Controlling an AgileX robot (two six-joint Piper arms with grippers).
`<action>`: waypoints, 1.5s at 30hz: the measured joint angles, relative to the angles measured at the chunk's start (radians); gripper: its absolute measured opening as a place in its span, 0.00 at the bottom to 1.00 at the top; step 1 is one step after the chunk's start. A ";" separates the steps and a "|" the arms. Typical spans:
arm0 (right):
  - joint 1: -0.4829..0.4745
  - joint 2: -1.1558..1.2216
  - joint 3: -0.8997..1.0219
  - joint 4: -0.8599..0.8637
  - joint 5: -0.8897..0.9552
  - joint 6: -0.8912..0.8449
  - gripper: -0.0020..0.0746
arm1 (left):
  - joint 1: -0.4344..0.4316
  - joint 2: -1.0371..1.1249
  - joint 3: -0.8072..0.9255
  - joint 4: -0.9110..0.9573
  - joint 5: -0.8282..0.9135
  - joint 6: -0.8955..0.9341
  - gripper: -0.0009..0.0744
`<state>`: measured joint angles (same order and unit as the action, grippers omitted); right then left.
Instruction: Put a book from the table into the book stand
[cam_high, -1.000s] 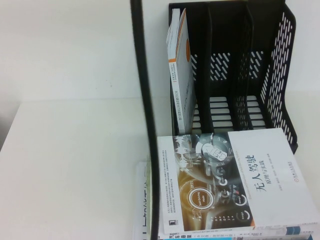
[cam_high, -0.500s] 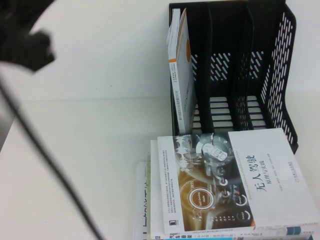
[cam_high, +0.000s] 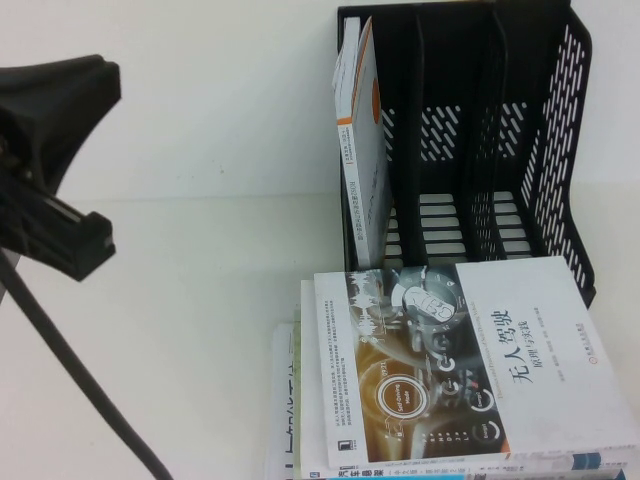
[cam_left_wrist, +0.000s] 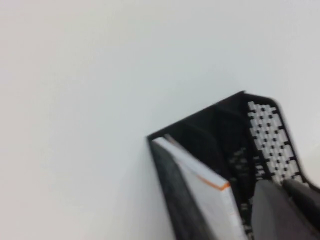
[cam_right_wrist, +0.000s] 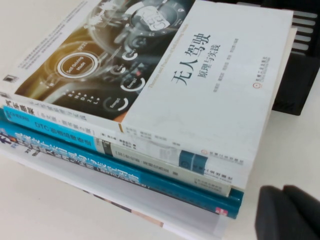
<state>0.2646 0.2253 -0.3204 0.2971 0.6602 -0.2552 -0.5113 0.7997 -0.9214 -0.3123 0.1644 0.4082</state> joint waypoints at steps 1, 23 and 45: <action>0.000 0.000 0.000 0.000 0.000 0.000 0.03 | 0.006 0.000 0.000 0.005 0.000 0.006 0.01; 0.000 0.000 0.000 0.000 0.000 0.000 0.03 | 0.422 -0.475 0.661 0.074 -0.207 -0.044 0.01; 0.000 0.000 0.000 0.000 0.000 0.000 0.03 | 0.540 -0.808 0.943 0.102 -0.022 -0.296 0.01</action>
<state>0.2646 0.2253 -0.3204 0.2971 0.6602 -0.2552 0.0290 -0.0082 0.0217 -0.2106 0.1429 0.1122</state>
